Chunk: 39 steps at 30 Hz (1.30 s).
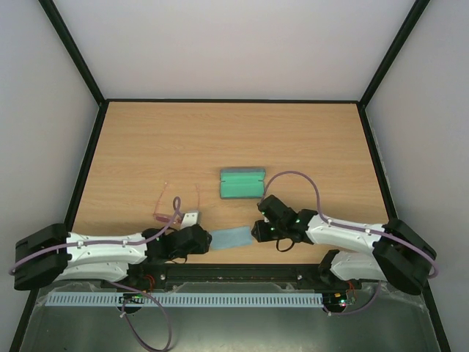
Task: Organize the sunglasses
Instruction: Pick up the glasses cleaning cloth from the center of the board.
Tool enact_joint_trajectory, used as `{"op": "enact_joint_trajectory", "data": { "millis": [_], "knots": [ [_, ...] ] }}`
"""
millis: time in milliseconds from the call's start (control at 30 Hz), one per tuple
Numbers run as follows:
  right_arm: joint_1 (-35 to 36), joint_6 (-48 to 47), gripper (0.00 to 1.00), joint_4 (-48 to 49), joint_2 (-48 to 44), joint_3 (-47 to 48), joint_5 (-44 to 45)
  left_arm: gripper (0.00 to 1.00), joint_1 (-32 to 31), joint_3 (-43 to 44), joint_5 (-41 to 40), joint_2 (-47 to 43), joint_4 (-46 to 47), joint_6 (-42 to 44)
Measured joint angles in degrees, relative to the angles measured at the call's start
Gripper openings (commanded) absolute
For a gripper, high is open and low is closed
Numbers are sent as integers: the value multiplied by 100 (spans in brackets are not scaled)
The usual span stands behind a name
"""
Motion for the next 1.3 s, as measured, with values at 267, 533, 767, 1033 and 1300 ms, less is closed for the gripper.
{"op": "enact_joint_trajectory", "data": {
  "millis": [267, 533, 767, 1033, 1300],
  "knots": [
    [476, 216, 32, -61, 612, 431, 411, 48, -129, 42, -175, -9, -146, -140],
    [761, 474, 26, -101, 973, 706, 772, 48, -136, 37, -197, -476, -409, -116],
    [1016, 664, 25, -101, 1392, 1043, 1045, 48, -136, -42, -203, -833, -507, -79],
    [1080, 870, 29, -393, 1250, 1014, 1287, 48, -138, -125, -236, -1204, -702, -76],
    [1082, 946, 25, -721, 992, 861, 1449, 47, -138, -140, -234, -1075, -691, -70]
  ]
}}
